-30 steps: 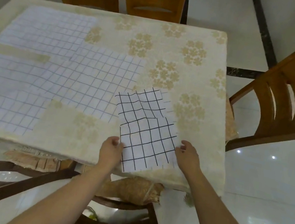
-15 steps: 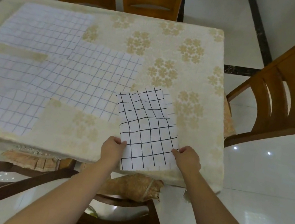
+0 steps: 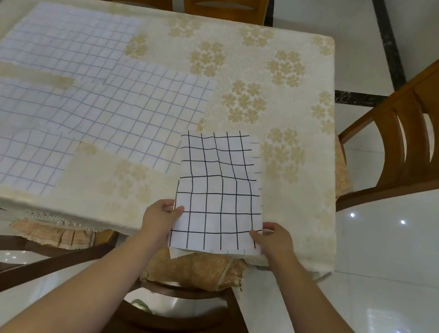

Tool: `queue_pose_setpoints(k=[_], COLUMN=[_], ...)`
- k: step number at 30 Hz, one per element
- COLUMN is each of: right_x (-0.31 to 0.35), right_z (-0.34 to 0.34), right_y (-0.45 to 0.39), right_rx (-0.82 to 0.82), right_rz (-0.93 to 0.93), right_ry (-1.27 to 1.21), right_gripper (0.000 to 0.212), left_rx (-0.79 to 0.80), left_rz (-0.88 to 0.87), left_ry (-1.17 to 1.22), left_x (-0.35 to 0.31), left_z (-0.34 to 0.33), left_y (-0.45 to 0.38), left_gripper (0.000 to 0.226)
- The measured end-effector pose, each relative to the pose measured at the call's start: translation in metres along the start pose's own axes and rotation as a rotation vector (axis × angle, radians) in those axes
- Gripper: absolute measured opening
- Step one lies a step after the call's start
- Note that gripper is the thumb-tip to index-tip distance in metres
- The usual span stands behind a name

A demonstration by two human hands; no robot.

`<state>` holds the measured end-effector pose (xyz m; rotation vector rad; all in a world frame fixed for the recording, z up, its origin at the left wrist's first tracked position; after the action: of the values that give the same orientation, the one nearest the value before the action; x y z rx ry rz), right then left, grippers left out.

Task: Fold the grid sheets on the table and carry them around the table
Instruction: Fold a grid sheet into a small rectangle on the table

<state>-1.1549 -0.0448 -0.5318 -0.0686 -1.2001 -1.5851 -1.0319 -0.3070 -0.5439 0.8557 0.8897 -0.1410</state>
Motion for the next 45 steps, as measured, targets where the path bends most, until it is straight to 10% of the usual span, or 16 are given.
queue_pose_setpoints(k=[14,30,39,45], right_x=[-0.001,0.13,0.186,0.205], right_z=[-0.018,-0.068,-0.105,-0.12], right_y=[0.026,0.093,0.111,0.112], right_rx=[0.06,-0.174,-0.149,-0.041], right_rz=[-0.04,0.617,0.947,0.833], right_ry=[-0.084,0.132,0.846,1.152], right_gripper=[0.04,0.026,0.073,0.051], left_rx=[0.077,0.28,0.334,0.331], left_rz=[-0.206,-0.773,-1.05,-1.101], left_ry=[-0.255,-0.768,-0.842,-0.848], left_x=[-0.015,-0.077,-0.099,-0.109], left_z=[0.035,0.125,0.167,0.186], left_y=[0.004,0.001,0.003,-0.003], left_gripper=[0.026,0.028,0.019,0.019])
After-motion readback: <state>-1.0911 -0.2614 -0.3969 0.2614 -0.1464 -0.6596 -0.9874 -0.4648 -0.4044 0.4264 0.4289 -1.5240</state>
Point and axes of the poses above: each hand's wrist, its own y-axis away from the middle knuckle, its own z-axis out of the back of the hand, x = y × z, the point moved 4 cm from there along -y, towards the middle knuckle, and after that the axes turned 3 degrees about y, right-handed, at the moved point
